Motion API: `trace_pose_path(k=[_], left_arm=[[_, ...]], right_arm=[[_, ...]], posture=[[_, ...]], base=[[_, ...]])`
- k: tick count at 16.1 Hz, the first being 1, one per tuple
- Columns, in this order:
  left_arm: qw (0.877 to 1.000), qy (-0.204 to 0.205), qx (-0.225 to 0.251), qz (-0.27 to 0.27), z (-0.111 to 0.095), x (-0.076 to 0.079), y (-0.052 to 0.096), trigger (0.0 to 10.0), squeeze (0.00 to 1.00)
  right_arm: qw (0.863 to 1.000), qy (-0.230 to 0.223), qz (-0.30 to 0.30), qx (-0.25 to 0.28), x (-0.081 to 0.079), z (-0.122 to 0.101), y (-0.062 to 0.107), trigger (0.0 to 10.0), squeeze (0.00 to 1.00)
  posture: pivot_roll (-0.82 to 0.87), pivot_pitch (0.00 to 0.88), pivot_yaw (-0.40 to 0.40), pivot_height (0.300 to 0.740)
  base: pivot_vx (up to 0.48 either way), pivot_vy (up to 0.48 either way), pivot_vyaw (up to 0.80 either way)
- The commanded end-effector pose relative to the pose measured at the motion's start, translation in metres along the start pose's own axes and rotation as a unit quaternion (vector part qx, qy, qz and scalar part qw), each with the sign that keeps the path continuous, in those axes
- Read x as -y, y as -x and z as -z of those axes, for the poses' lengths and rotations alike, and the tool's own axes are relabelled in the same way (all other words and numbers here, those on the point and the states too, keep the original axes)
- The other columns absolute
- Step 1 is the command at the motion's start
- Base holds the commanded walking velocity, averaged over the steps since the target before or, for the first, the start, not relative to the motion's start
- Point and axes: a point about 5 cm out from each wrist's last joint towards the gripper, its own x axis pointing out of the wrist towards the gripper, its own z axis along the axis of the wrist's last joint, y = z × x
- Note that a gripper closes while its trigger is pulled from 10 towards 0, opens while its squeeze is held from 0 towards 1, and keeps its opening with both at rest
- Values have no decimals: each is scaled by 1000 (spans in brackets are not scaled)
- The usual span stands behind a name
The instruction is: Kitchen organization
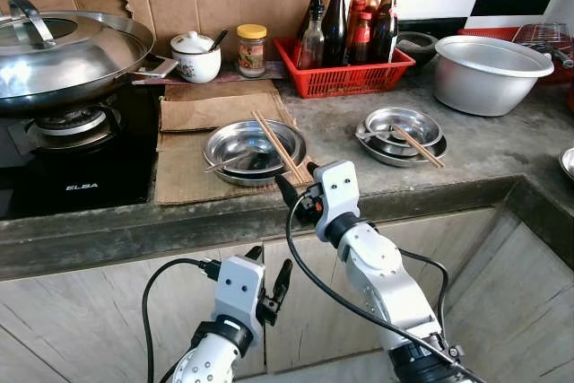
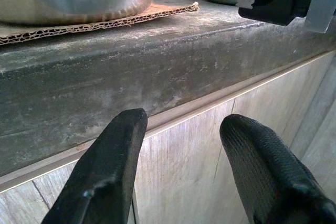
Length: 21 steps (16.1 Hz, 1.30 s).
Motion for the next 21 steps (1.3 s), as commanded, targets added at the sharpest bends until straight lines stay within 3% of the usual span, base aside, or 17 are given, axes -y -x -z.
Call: trace_pose_path(k=[1,2,4,11,12,13,18,21], left_arm=[[1000,5,6,3,-3,1,0,10000,0],[1000,5,5,3,-3,1,0,10000,0],[1000,5,5,2,-2,1,0,10000,0],[1000,5,4,1,-2,0,0,10000,0],[1000,-2,26,1,-3,0,-1,10000,0],[1000,-14,-12,-2,0,0,0,10000,0],[1000,-1,0,-6,-1,-1,-2,10000,0],[1000,1,-2,-10,-1,-5,0,10000,0]], right_arm=[[1000,-5,0,17,1,-8,-3,1059,0],[1000,-3,-1,18,1,-9,-4,1059,0],[1000,-3,1,20,1,-10,-5,0,0],[1000,-5,6,24,3,-11,-7,0,0],[999,-3,14,33,4,-12,-8,0,0],[997,-15,25,68,5,-25,-6,0,0],[987,4,110,115,26,-42,17,0,0],[982,32,158,98,41,-32,50,0,0]], posture=[[69,0,-74,740],[69,0,-74,740],[68,0,-72,740],[68,0,-73,740],[69,0,-72,740],[69,0,-72,740],[72,0,-68,740],[61,0,-56,740]], base=[[0,0,0],[0,0,0],[0,0,0],[0,0,0],[0,0,0],[0,0,0],[0,0,0],[0,0,0]])
